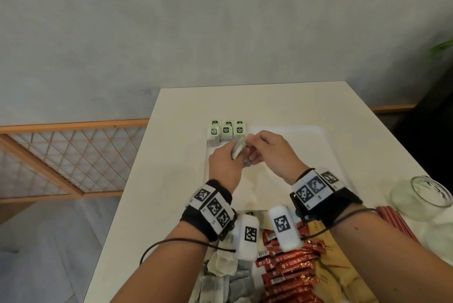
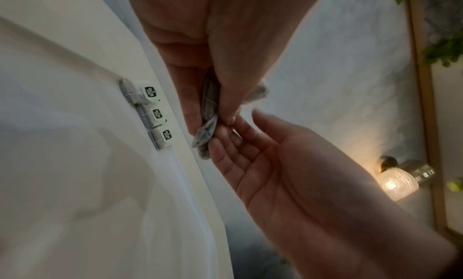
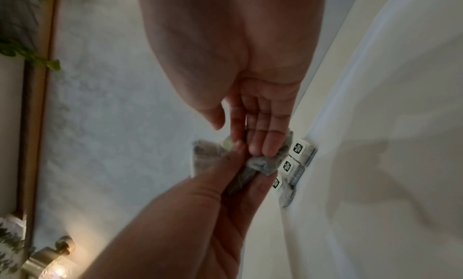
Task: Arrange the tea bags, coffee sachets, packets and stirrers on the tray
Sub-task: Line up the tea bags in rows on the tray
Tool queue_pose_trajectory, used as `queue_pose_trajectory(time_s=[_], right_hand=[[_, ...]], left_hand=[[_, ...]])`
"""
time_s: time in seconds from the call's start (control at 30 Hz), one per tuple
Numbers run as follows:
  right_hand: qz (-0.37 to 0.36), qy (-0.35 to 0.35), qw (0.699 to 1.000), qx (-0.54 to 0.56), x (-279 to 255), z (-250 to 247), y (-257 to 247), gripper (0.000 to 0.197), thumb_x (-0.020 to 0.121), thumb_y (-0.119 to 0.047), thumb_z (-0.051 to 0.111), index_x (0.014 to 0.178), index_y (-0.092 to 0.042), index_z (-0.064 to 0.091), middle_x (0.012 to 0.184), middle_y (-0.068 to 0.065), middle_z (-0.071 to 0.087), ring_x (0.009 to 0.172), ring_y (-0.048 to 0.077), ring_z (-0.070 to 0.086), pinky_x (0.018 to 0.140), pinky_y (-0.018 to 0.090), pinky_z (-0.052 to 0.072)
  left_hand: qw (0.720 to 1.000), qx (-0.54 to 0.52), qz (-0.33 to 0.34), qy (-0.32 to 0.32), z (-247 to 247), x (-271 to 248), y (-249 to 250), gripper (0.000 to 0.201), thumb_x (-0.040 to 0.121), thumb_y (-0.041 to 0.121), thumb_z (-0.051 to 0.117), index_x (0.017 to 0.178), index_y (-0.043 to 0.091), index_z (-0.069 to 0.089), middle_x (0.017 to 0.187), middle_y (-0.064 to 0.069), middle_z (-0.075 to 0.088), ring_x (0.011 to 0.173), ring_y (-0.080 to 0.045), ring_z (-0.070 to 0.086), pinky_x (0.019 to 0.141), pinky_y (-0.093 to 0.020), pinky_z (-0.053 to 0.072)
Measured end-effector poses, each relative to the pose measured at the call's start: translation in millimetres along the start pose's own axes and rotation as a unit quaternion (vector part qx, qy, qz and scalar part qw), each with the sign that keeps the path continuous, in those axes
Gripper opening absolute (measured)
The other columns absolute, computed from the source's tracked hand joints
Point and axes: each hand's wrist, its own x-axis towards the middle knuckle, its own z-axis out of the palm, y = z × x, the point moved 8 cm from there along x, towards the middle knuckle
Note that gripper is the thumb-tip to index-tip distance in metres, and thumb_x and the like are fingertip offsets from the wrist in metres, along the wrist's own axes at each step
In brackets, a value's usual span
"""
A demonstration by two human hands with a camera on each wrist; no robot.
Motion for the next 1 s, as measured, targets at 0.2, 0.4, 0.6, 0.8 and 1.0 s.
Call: queue_pose_trajectory(time_s=[0.2, 0.4, 0.6, 0.8, 1.0], right_hand=[[-0.016, 0.011, 1.000, -0.023, 6.8, -8.9, 1.4, 0.016, 0.093, -0.017, 0.061, 0.109, -0.016, 0.062, 0.084, 0.006, 0.063, 0.058, 0.017, 0.057, 0.057, 0.027, 0.050], [-0.049, -0.007, 0.993, -0.106, 29.2, 4.6, 15.4, 0.008, 0.087, -0.017, 0.071, 0.084, -0.023, 0.067, 0.084, 0.002, 0.065, 0.058, 0.010, 0.059, 0.054, 0.021, 0.047], [-0.006, -0.003, 0.998, -0.062, 52.9, 14.2, 40.7, 0.008, 0.086, -0.009, 0.072, 0.093, -0.008, 0.069, 0.058, -0.002, 0.065, 0.048, 0.009, 0.060, 0.051, 0.021, 0.052], [-0.010, -0.029, 0.982, -0.186, 92.1, 29.0, 51.8, 0.003, 0.089, -0.015, 0.068, 0.090, -0.013, 0.071, 0.069, -0.008, 0.064, 0.056, 0.005, 0.061, 0.059, 0.018, 0.049], [-0.021, 0.018, 0.984, -0.176, 128.4, 33.7, 42.5, 0.006, 0.088, -0.012, 0.069, 0.089, -0.007, 0.072, 0.076, 0.004, 0.069, 0.057, 0.012, 0.059, 0.061, 0.028, 0.055]], left_hand=[[0.994, -0.087, -0.067, -0.014, -5.2, 12.9, -18.7, 0.024, 0.092, 0.017, 0.064, 0.099, -0.005, 0.067, 0.092, -0.028, 0.066, 0.092, -0.043, 0.067, 0.074, -0.042, 0.061], [0.987, -0.119, -0.097, -0.038, -6.0, 20.9, -38.7, 0.022, 0.097, 0.012, 0.058, 0.105, -0.007, 0.065, 0.103, -0.030, 0.067, 0.087, -0.032, 0.070, 0.065, -0.026, 0.059], [0.978, -0.156, -0.137, 0.020, -28.8, 35.4, -65.6, 0.015, 0.096, 0.014, 0.060, 0.096, 0.002, 0.068, 0.091, -0.015, 0.070, 0.080, -0.024, 0.069, 0.062, -0.023, 0.058], [0.973, -0.152, -0.167, 0.050, -49.1, 46.9, -87.9, 0.017, 0.096, 0.017, 0.061, 0.093, 0.002, 0.068, 0.098, -0.026, 0.069, 0.093, -0.037, 0.070, 0.068, -0.030, 0.060], [0.966, -0.157, -0.198, 0.046, -52.3, 47.5, -98.8, 0.014, 0.093, 0.017, 0.063, 0.091, 0.004, 0.069, 0.095, -0.020, 0.073, 0.088, -0.033, 0.071, 0.075, -0.041, 0.061]])
